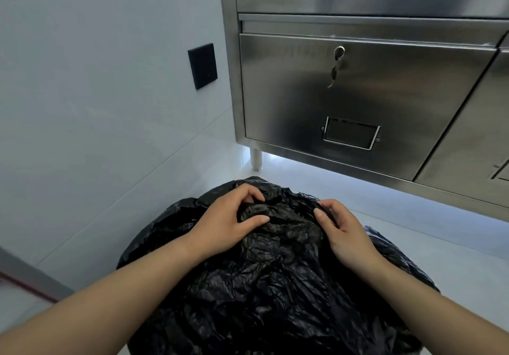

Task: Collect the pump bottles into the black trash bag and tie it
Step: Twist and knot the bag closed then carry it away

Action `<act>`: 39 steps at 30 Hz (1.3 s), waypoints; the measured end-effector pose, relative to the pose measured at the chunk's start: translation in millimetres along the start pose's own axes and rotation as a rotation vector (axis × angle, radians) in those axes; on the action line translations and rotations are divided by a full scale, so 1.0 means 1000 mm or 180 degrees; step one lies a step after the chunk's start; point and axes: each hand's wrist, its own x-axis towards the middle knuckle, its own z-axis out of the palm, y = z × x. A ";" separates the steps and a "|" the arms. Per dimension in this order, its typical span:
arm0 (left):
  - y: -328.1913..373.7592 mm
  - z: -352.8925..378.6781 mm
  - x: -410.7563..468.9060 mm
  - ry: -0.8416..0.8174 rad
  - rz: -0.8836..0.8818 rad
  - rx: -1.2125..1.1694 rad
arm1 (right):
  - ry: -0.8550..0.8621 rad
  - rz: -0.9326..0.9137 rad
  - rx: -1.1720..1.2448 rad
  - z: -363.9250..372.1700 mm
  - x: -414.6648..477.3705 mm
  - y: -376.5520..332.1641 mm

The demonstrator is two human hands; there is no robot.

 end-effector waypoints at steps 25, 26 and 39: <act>0.007 0.009 0.009 0.0014 0.0312 0.0619 | 0.1184 -0.0300 0.0489 -0.031 0.018 -0.016; 0.008 0.011 0.008 -0.0006 0.0345 0.0803 | 0.1142 -0.0408 0.0554 -0.030 0.019 -0.023; 0.036 0.044 0.011 0.0825 -0.1799 -0.2809 | 0.0437 -0.0114 0.0671 0.044 -0.020 -0.004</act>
